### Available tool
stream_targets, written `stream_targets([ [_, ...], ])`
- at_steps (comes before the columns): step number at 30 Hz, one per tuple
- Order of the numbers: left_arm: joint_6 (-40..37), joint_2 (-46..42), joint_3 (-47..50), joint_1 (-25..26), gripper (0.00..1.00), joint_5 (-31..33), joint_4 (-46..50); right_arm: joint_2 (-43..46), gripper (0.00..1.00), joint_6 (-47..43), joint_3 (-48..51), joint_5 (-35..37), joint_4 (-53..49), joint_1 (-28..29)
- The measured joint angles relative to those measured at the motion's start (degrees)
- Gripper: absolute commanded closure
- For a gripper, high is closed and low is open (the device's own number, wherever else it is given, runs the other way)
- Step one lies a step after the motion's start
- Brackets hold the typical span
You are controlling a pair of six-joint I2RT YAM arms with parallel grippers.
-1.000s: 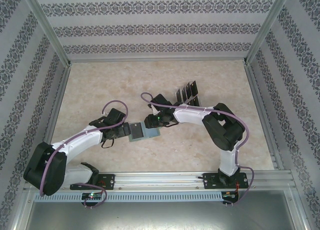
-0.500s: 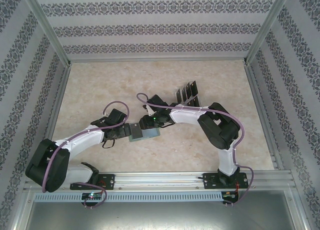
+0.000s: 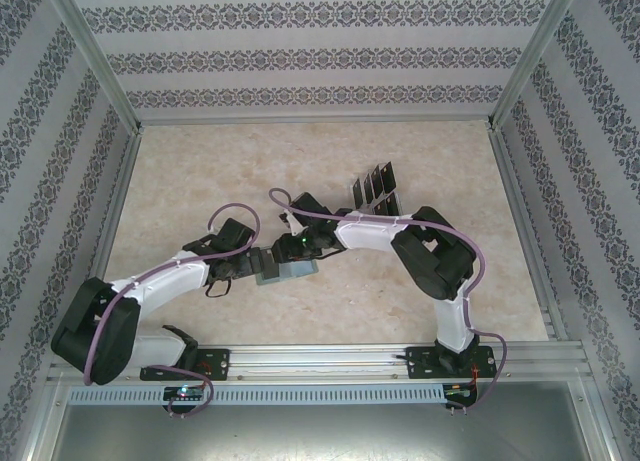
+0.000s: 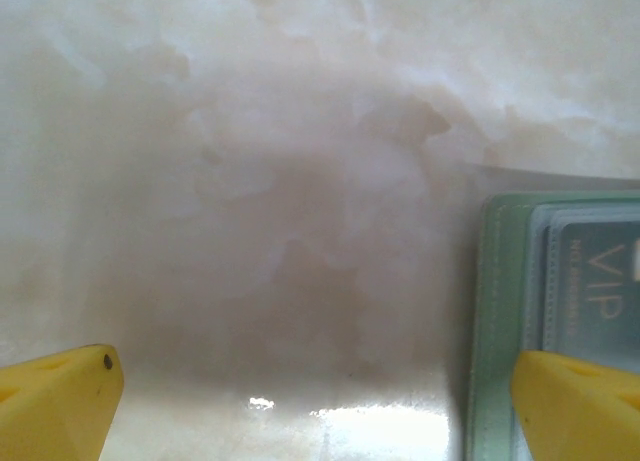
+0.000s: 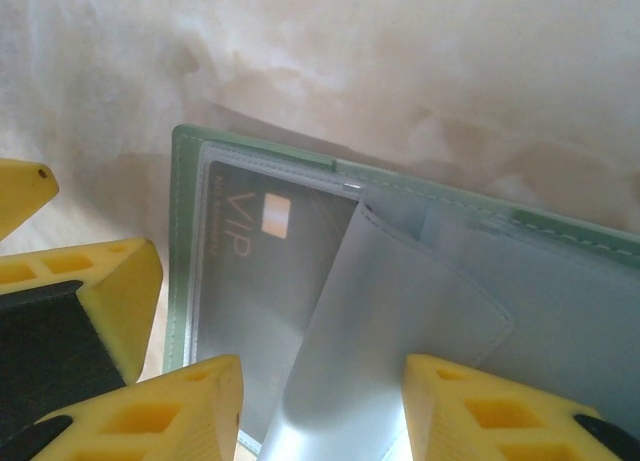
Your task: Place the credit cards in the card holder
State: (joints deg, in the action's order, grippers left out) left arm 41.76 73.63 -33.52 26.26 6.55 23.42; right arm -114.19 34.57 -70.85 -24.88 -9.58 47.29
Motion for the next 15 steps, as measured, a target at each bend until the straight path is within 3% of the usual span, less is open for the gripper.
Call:
stream_targets([
  [15, 4.81, -13.7, 0.66, 0.0, 0.0, 4.48, 3.21, -2.67, 0.54, 1.73, -4.37, -0.28, -0.09, 3.39],
])
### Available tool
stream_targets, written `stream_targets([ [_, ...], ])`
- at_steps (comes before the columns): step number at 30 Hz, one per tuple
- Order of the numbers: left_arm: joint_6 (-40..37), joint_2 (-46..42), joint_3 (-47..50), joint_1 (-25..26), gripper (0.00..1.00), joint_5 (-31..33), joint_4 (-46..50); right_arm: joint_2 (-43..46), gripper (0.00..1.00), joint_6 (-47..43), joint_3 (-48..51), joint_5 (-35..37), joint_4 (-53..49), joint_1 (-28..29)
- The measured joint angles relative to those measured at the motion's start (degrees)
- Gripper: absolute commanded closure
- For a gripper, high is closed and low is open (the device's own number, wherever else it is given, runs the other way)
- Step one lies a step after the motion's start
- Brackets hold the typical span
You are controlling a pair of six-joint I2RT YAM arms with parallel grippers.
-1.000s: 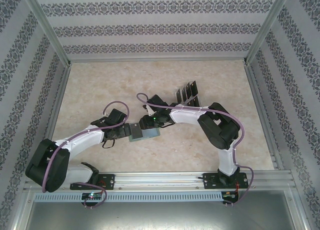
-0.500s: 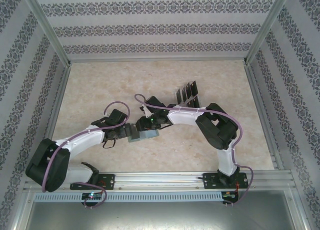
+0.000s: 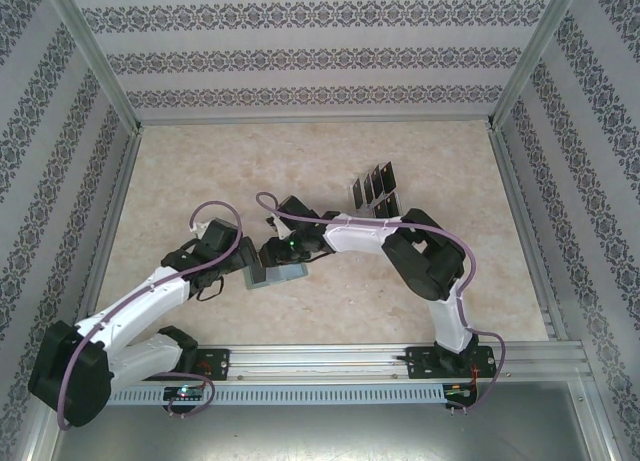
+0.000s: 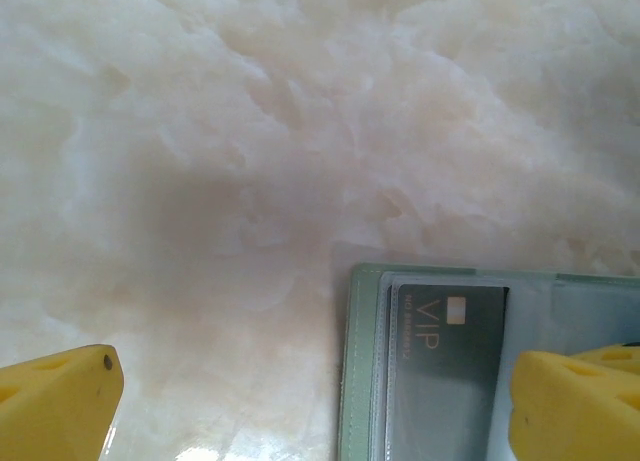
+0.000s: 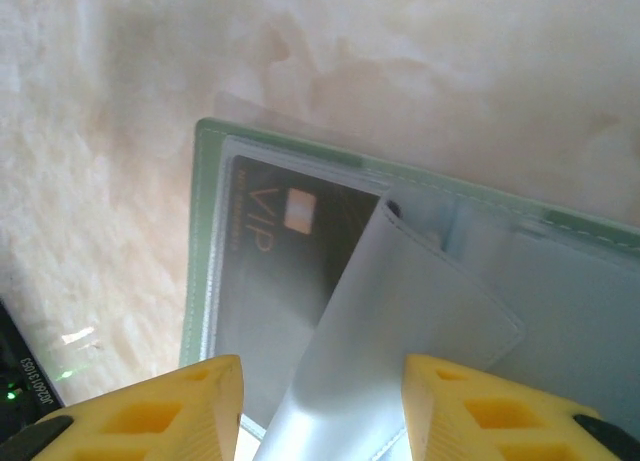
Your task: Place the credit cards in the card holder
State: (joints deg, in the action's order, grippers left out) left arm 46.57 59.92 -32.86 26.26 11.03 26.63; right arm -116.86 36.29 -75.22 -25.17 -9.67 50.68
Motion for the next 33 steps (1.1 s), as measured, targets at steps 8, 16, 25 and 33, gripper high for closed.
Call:
stream_targets([
  [8, 0.63, -2.12, 0.0, -0.02, 0.0, 1.9, 2.34, -1.75, 0.54, 1.36, -4.07, 0.39, -1.31, 2.01],
  [16, 1.05, -6.56, -0.61, -0.09, 0.0, 5.49, 7.15, -7.23, 0.54, 2.64, -11.08, 0.2, -2.25, 4.35],
  [25, 1.77, -10.8, -2.97, -0.13, 0.0, 9.49, 10.71, -8.44, 0.53, 2.82, -16.9, -0.26, -3.19, 4.94],
  [33, 2.45, -11.63, -4.04, -0.11, 0.0, 10.25, 10.58, -7.63, 0.53, 2.75, -18.75, -0.22, -5.38, 4.15],
])
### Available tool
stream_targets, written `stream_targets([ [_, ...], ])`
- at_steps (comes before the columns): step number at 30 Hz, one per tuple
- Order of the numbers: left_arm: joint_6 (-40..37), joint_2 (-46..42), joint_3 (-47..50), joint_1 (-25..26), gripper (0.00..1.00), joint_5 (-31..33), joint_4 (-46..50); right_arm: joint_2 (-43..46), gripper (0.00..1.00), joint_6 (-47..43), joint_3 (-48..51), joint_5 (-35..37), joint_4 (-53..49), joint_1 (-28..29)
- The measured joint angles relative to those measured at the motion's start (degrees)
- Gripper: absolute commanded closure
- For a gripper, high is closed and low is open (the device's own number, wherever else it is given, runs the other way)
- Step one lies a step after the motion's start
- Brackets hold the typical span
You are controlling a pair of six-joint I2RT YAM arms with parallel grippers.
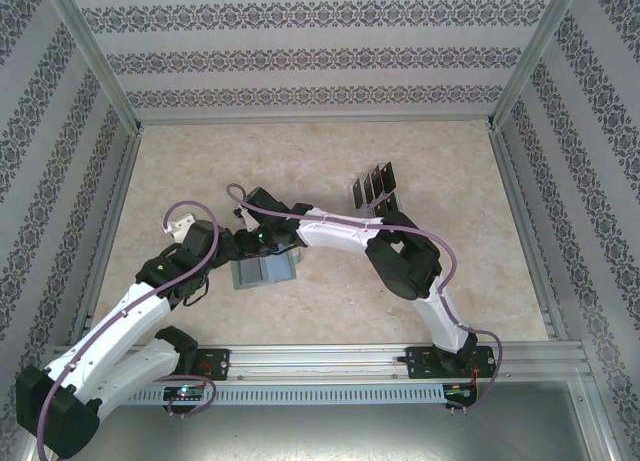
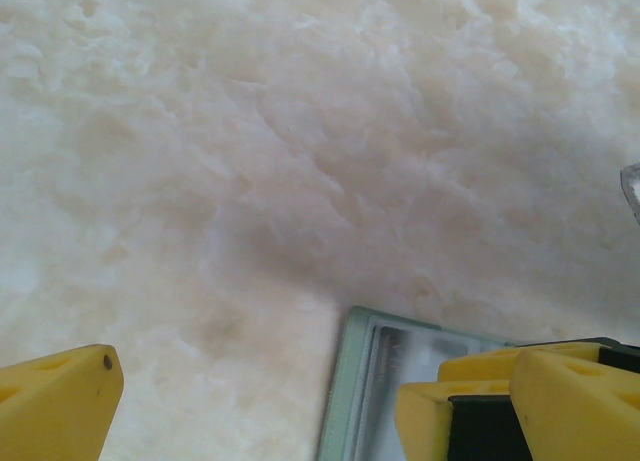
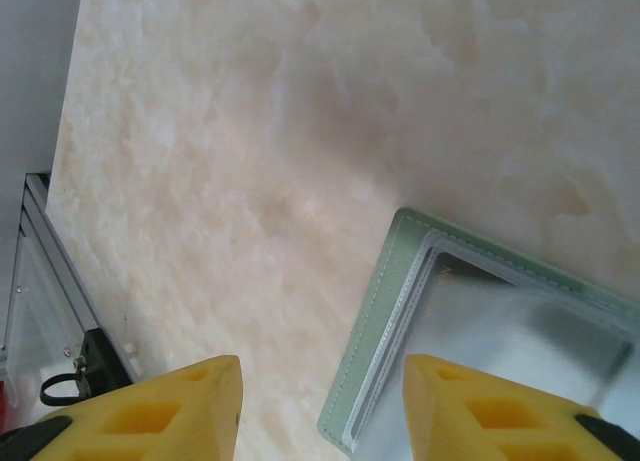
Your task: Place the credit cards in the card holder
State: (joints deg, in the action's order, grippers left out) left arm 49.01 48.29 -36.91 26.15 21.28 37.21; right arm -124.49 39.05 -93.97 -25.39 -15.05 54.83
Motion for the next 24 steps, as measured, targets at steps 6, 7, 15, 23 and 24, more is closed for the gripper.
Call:
stream_targets([
  [6, 0.55, -0.09, -0.31, 0.02, 0.0, -0.48, -0.46, 3.02, 0.52, -0.02, 0.0, 0.02, -0.2, -2.99],
  [7, 0.57, 0.09, -0.31, 0.02, 0.0, -0.7, -0.55, 3.87, 0.53, -0.17, 0.0, 0.04, -0.24, -3.67],
  [15, 0.04, 6.25, 0.11, 0.11, 0.0, -4.57, -1.62, 17.27, 0.53, -2.86, 7.19, 1.42, -0.15, -10.67],
  [23, -1.68, 14.16, 2.01, 0.17, 0.0, -6.12, -5.14, 25.57, 0.57, -12.35, 14.49, 11.78, -11.26, -21.81],
  [24, -1.84, 14.73, 2.32, 0.31, 0.0, -6.1, -5.46, 25.81, 0.59, -13.62, 14.8, 13.42, -12.66, -22.73],
])
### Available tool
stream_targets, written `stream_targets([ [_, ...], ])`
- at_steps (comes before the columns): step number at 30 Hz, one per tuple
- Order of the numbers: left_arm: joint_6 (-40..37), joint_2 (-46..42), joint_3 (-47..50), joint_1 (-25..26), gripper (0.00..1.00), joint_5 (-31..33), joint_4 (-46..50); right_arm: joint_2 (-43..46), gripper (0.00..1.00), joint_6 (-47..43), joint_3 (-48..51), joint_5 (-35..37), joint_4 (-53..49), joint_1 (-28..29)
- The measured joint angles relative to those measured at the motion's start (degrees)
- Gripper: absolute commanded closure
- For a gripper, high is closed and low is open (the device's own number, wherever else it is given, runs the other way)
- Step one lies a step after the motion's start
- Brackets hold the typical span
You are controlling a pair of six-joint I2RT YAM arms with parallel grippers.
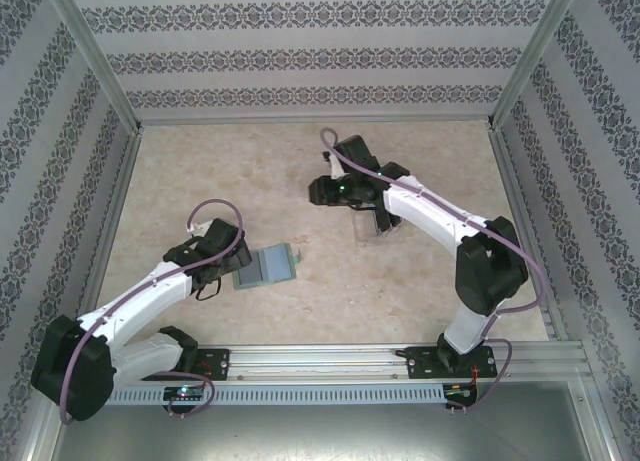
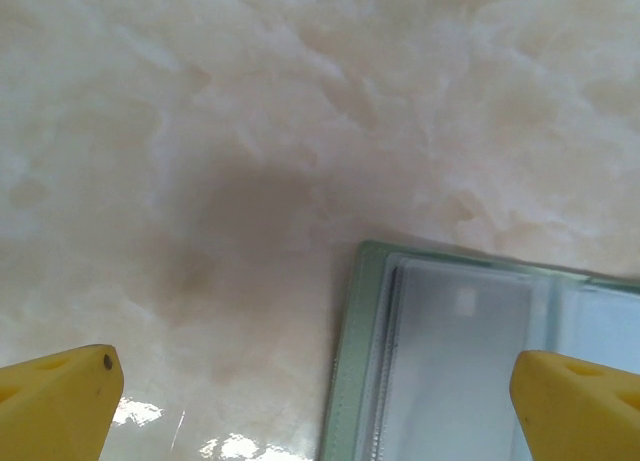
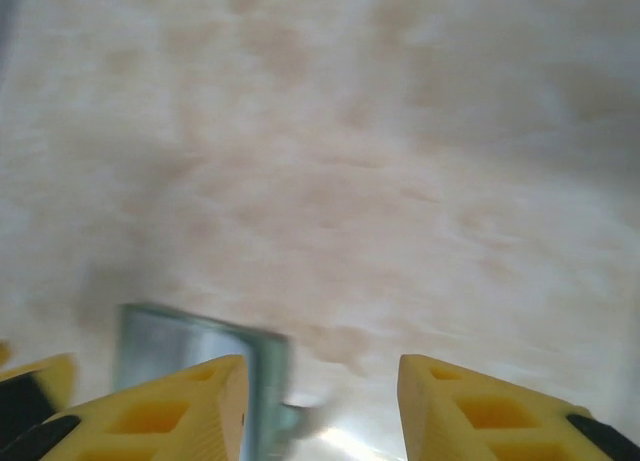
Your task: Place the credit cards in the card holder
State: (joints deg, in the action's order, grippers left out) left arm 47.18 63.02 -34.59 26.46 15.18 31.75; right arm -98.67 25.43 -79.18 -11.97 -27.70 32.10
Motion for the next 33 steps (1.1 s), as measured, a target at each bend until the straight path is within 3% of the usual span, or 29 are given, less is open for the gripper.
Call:
stream_targets([
  [6, -0.28, 1.51, 1.77, 0.55, 0.0, -0.15, -1.53, -0.79, 0.65, -7.52, -1.49, 10.34, -8.92, -3.04],
  [14, -0.66, 2.75, 1.81, 0.55, 0.0, -0.15, -2.86, -10.78, 0.7, -13.62, -12.66, 20.59, -14.73, -3.54],
  [21, -0.9, 2.93, 1.81, 0.55, 0.0, -0.15, -3.58, -18.75, 0.72, -14.78, -18.45, 23.56, -17.14, -5.03],
  [33, -1.31, 2.95, 2.16, 0.55, 0.0, -0.15, -4.61, -25.09, 0.72, -14.95, -24.15, 24.63, -19.15, -5.75],
])
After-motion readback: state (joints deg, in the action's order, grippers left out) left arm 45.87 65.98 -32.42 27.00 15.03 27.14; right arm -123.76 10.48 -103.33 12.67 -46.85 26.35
